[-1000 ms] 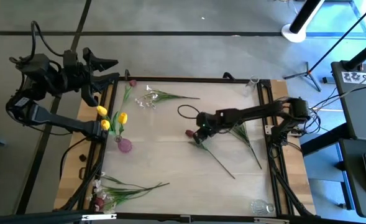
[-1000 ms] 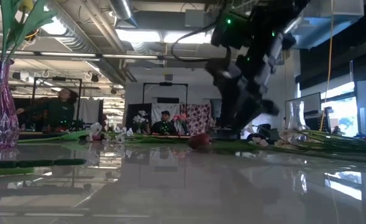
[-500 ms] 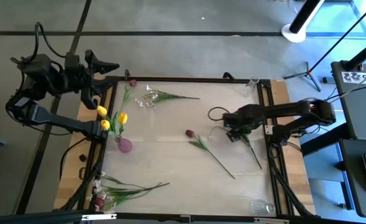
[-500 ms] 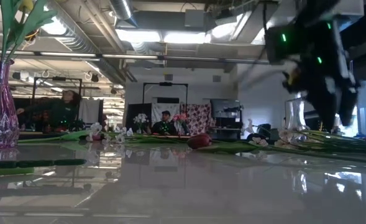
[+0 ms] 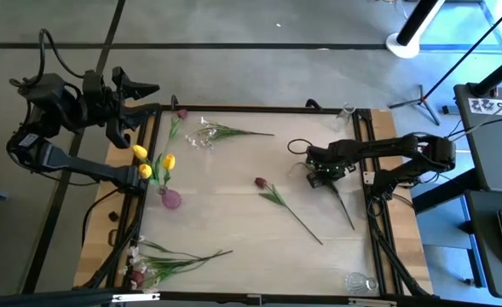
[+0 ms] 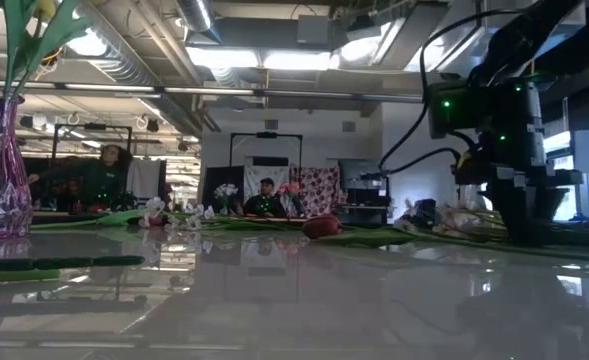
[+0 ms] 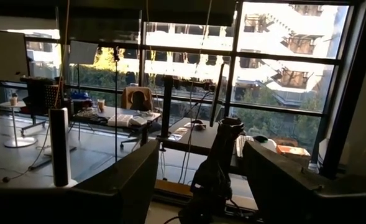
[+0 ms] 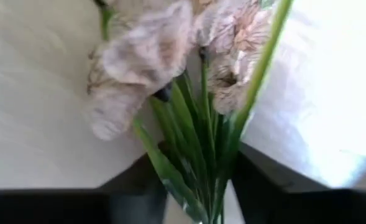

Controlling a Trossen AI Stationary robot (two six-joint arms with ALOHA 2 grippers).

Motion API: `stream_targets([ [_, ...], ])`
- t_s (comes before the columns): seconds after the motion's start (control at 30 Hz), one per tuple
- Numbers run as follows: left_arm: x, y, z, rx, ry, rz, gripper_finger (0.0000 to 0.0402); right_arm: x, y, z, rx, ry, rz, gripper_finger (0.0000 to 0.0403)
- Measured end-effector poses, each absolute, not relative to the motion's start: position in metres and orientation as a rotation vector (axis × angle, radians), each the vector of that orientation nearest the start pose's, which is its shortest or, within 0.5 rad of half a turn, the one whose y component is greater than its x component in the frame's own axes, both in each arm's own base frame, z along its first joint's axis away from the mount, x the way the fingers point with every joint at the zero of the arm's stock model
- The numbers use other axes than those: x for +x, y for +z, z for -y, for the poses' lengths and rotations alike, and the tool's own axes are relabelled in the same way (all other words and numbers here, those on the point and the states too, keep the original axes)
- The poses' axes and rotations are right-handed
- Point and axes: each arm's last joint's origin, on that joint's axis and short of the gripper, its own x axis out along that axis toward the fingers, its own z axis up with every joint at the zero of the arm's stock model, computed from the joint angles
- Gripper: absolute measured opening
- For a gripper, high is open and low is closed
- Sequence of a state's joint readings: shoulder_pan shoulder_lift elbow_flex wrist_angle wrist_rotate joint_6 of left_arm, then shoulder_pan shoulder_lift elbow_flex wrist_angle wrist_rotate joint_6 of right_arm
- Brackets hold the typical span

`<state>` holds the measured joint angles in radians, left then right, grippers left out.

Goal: Sort flowers into vase by color
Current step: Put the middle right white flowers into the top transparent flower vase

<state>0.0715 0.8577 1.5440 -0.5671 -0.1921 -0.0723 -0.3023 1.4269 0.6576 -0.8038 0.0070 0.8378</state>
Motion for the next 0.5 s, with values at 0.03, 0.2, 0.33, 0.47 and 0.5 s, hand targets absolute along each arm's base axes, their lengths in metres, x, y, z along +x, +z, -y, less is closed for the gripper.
stream_targets([
  [0.03,0.093,0.516,-0.012,-0.079,0.259,0.129,0.0231,0.192,0.142,0.060,0.869,-0.897,-1.371,0.0115],
  [0.2,0.093,0.516,-0.012,-0.079,0.259,0.130,0.0231,0.204,0.162,0.067,0.825,-0.919,-1.259,0.0014],
  [0.33,0.093,0.516,-0.012,-0.079,0.259,0.130,0.0231,0.220,0.208,0.073,0.794,-0.902,-1.048,0.0029],
  [0.47,0.093,0.517,-0.012,-0.083,0.257,0.133,0.0231,0.222,0.268,0.086,0.651,-0.965,-0.707,0.0019],
  [0.5,0.093,0.517,-0.012,-0.085,0.257,0.133,0.0231,0.219,0.281,0.090,0.597,-0.982,-0.638,0.0012],
])
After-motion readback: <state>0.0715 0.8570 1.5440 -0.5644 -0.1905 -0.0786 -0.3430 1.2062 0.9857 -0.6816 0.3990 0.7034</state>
